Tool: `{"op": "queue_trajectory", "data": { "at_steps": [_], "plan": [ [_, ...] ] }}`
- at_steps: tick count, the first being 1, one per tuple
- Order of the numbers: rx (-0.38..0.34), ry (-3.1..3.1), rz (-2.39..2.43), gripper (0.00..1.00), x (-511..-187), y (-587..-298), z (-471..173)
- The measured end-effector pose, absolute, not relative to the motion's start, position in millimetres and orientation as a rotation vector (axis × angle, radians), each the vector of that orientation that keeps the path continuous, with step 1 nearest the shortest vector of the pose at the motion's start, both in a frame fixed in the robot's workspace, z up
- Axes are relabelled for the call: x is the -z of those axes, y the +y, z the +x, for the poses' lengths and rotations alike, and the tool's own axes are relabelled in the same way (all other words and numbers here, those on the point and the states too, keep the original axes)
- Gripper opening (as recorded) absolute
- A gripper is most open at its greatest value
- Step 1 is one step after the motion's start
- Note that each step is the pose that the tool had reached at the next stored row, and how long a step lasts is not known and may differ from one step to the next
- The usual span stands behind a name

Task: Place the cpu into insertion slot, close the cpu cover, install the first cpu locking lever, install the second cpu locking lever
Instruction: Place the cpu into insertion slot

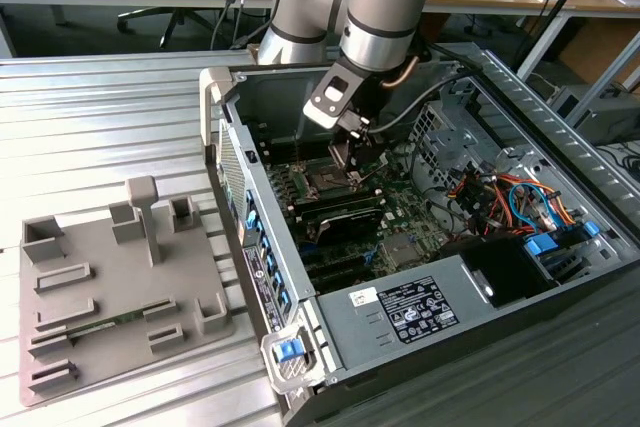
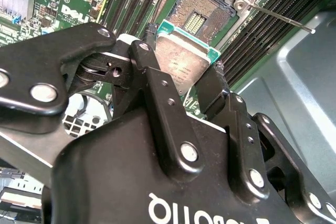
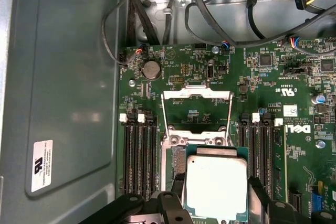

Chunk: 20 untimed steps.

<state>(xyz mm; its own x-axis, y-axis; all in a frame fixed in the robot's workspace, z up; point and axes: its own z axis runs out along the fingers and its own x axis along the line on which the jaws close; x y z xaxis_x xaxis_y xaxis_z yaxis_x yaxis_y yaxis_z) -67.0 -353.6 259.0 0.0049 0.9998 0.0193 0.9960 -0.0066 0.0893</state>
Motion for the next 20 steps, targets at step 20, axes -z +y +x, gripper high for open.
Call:
{"op": "queue_trajectory", "data": {
  "at_steps": [20],
  "plan": [
    [-0.119, 2.178, 2.191, 0.55, -251.4, -353.6, -67.0]
  ]
}}
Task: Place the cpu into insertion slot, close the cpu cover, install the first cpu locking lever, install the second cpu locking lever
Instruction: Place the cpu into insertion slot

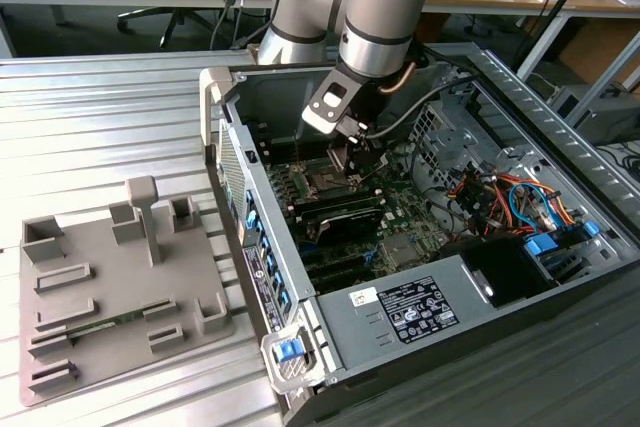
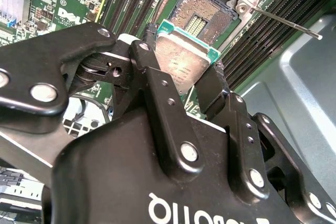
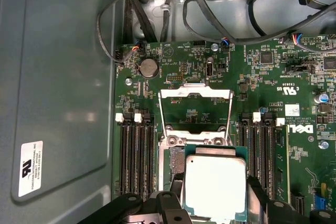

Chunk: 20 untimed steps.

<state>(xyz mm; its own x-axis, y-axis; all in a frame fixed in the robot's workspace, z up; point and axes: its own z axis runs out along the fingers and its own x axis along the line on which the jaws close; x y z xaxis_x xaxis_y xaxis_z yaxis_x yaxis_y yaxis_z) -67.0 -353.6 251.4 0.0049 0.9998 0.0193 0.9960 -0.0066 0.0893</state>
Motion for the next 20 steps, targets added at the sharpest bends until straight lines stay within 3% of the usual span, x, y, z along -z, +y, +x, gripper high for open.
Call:
{"op": "queue_trajectory", "data": {
  "at_steps": [20],
  "plan": [
    [-0.119, 2.193, 2.177, 0.55, -248.6, -352.6, -67.0]
  ]
}}
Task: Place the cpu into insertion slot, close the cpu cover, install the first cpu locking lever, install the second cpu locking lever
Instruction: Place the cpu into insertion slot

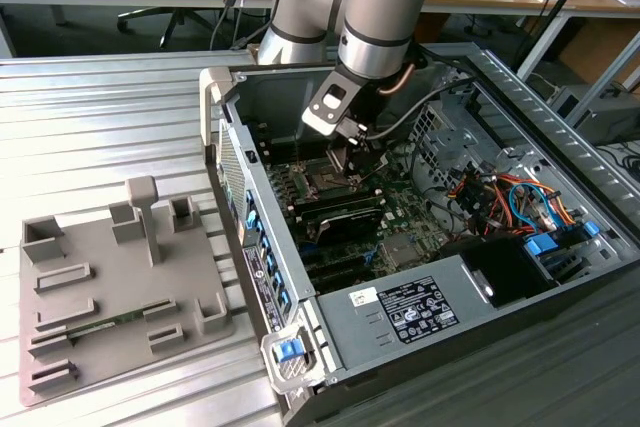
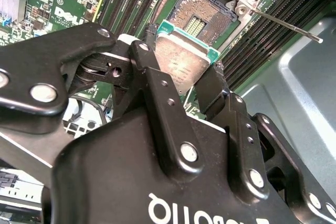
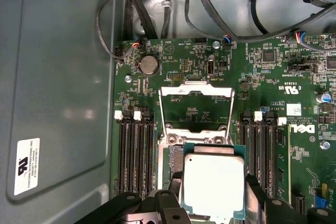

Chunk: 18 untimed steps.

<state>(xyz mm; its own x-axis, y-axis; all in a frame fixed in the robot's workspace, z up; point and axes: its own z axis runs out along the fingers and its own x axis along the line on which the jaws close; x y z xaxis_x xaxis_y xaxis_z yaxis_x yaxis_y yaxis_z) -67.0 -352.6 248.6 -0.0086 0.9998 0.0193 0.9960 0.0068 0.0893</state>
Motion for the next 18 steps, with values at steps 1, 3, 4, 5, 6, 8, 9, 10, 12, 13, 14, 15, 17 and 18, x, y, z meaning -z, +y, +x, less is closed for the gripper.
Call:
{"op": "queue_trajectory", "data": {
  "at_steps": [1, 3, 4, 5, 6, 8, 9, 10, 12, 13, 14, 15, 17, 18],
  "plan": [
    [-0.119, 2.193, 2.177, 0.55, -247.7, -352.0, -67.0],
    [-0.119, 2.193, 2.177, 0.55, -247.7, -351.8, -67.0],
    [-0.119, 2.193, 2.177, 0.55, -247.6, -351.6, -67.0],
    [-0.119, 2.193, 2.177, 0.55, -247.6, -351.3, -67.0],
    [-0.119, 2.193, 2.177, 0.55, -247.6, -351.2, -67.0],
    [-0.119, 2.193, 2.177, 0.55, -246.9, -349.9, -67.0],
    [-0.119, 2.193, 2.177, 0.55, -246.9, -349.8, -67.0],
    [-0.119, 2.193, 2.177, 0.55, -246.9, -349.8, -67.0],
    [-0.119, 2.193, 2.177, 0.55, -246.6, -349.4, -67.0],
    [-0.119, 2.193, 2.177, 0.55, -246.5, -349.2, -67.0],
    [-0.119, 2.193, 2.177, 0.55, -246.3, -349.0, -67.0],
    [-0.119, 2.193, 2.177, 0.55, -246.2, -348.9, -67.0],
    [-0.119, 2.193, 2.177, 0.55, -245.5, -348.3, -67.2],
    [-0.119, 2.193, 2.177, 0.55, -245.1, -347.8, -67.4]
  ]
}}
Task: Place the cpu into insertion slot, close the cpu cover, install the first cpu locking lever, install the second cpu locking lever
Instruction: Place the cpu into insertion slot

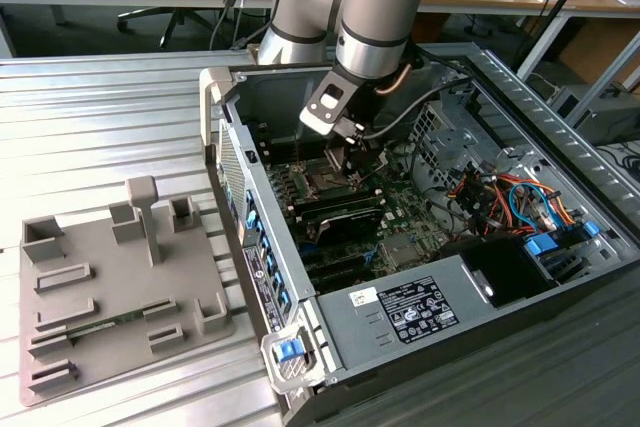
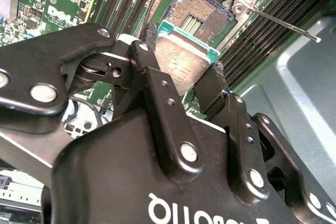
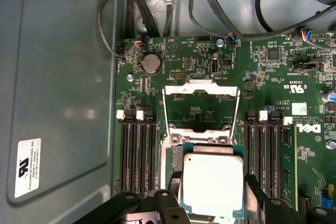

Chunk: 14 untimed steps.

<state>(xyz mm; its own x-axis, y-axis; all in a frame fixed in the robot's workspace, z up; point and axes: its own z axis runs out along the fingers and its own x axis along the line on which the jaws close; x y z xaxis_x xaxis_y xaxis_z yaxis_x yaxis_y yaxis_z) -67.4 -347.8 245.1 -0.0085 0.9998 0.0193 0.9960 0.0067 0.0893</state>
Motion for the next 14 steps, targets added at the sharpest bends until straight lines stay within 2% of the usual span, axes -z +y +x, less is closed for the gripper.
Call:
{"op": "queue_trajectory", "data": {
  "at_steps": [14],
  "plan": [
    [-0.119, 2.195, 2.175, 0.55, -240.8, -346.2, -69.1]
  ]
}}
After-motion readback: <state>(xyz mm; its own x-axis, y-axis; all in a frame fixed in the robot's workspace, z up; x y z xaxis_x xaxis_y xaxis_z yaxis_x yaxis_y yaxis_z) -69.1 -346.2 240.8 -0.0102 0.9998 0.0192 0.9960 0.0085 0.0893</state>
